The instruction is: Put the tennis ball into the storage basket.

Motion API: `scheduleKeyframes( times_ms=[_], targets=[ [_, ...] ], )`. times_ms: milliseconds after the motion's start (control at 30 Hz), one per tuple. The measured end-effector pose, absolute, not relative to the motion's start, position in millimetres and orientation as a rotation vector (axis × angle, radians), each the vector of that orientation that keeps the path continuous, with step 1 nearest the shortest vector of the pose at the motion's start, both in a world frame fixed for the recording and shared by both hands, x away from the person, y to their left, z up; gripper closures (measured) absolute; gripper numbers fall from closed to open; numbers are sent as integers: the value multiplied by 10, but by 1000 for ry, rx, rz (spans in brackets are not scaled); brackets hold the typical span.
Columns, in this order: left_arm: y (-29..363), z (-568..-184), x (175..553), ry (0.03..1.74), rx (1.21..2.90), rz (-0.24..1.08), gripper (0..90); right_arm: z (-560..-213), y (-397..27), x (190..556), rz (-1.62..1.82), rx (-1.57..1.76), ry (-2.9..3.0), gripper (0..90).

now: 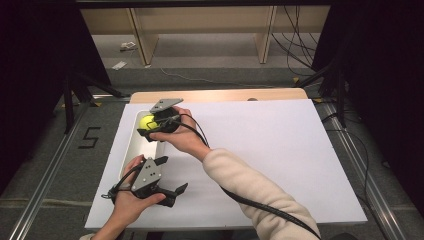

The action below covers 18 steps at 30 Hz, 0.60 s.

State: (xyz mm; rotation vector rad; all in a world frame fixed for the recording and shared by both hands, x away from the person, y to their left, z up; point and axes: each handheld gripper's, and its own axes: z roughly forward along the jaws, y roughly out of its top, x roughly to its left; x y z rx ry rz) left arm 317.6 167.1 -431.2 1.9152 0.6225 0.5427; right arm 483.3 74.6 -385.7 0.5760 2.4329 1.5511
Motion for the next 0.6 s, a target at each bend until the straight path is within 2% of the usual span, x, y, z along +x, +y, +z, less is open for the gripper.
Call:
scheduleKeyframes(
  times_ms=[600],
  targets=[
    [1668, -4313, 3174, 620, 1916, 541, 0, -3888, 803, 4856, 1530, 574, 2450, 266]
  ],
)
